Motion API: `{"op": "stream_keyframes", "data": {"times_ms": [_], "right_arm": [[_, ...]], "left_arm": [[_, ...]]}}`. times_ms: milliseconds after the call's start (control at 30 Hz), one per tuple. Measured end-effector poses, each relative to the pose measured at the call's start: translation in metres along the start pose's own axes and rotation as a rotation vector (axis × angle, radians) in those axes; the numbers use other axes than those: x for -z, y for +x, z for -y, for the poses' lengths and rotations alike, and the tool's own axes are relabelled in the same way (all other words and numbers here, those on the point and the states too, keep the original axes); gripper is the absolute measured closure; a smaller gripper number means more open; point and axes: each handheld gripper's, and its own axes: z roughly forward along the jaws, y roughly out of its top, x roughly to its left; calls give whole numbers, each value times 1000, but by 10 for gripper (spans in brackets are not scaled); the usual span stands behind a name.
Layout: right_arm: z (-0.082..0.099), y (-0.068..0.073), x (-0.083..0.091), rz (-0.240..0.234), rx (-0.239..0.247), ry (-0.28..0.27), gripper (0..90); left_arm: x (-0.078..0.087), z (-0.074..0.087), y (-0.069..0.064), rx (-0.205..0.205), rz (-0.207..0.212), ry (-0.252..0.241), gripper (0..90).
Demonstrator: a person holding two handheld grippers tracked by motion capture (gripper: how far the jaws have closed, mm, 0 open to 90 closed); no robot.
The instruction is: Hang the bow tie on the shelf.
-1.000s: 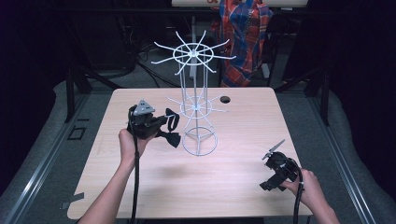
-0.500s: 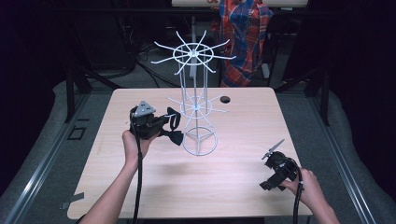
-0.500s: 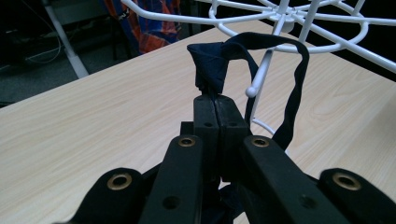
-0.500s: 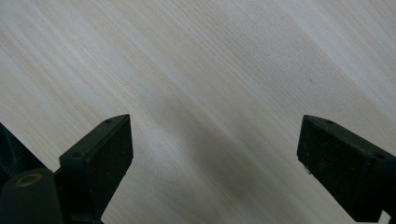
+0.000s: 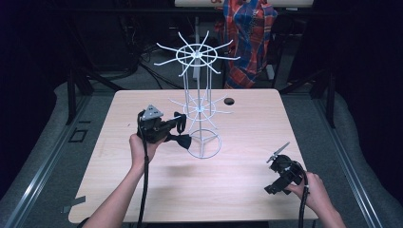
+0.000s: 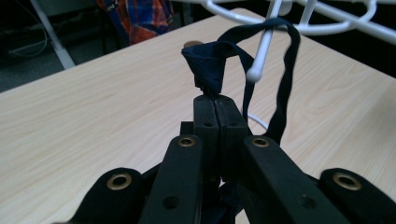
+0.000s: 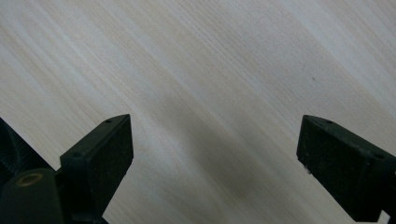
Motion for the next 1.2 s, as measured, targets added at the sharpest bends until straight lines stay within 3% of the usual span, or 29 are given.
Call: {"op": "stream_keyframes", "data": {"times_ms": [400, 767, 933, 1200], "right_arm": [[0, -1, 2, 1, 9, 13, 109], [1, 0, 2, 4, 2, -3, 109], [1, 0, 2, 4, 4, -2, 109], [2, 0, 1, -6, -3, -10, 109]], "left_arm": [[-7, 6, 0, 7, 14, 12, 886], [-10, 10, 2, 50, 42, 5, 876], [-13, 10, 0, 25, 58, 43, 876], [-15, 12, 1, 34, 60, 44, 840]]}}
